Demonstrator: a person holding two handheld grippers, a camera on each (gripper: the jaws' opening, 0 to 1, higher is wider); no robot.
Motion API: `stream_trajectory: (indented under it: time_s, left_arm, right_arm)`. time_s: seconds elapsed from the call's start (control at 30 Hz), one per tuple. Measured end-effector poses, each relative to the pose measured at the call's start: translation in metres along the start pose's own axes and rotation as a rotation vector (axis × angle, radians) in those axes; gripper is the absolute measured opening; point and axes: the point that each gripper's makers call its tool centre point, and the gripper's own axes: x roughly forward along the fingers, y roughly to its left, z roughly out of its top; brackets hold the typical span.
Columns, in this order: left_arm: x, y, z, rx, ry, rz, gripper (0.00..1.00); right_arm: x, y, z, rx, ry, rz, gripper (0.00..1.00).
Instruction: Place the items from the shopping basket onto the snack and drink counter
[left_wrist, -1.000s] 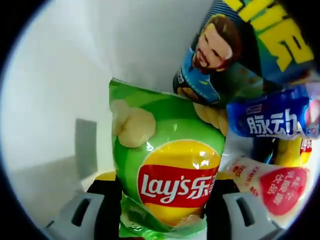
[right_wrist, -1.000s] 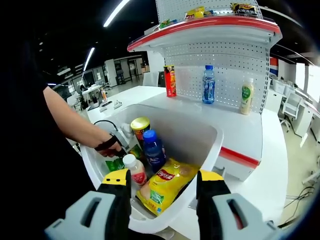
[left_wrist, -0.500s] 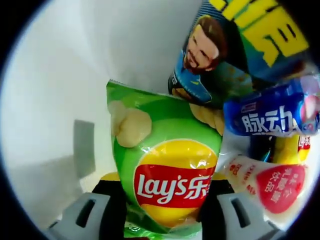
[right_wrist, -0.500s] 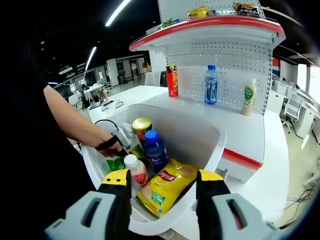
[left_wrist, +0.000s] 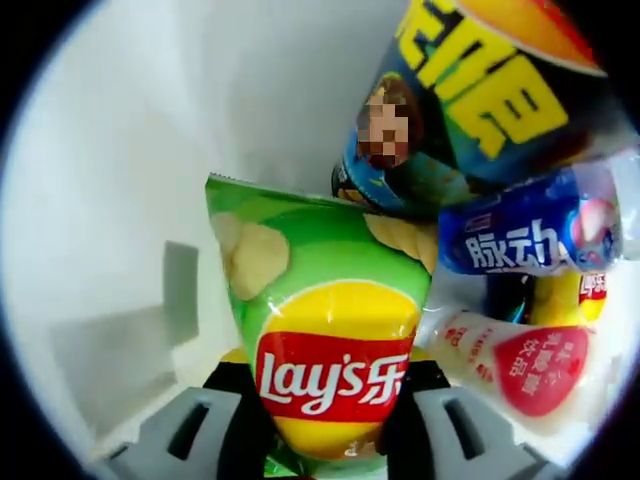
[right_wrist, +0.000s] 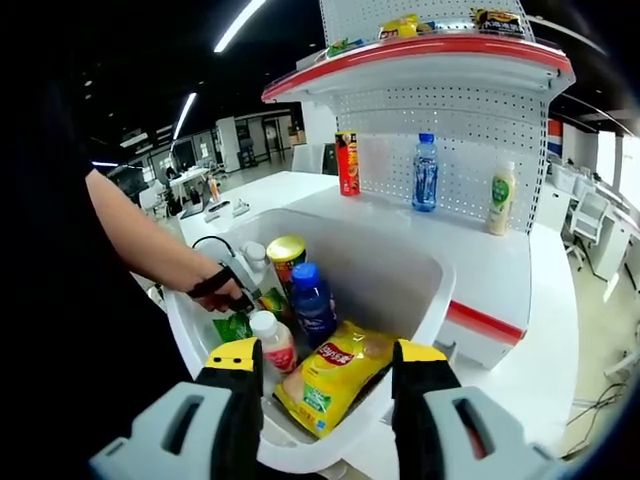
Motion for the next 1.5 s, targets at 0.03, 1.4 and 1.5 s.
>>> stream_trajectory:
  time_s: [0.03,1.4,1.5]
  left_arm:
    - [-0.001,-0.001,0.0,0.001,-0.003,-0.003,0.4]
    - [-0.082,-0.02,0.015,-0.01,-0.144,-0.194,0.38]
    - [-0.088,-0.018,0.02,-0.021,-0.163,-0.202,0.38]
  right_arm:
    - [0.0,0.001,0.001,-0.003,-0.001,0.003,0.5]
    - [0.024,0.013,0.017,-0.022,-0.016,0.065,0.5]
    - [0.025,0.014,0.017,-0.023,-0.014,0.067,0.5]
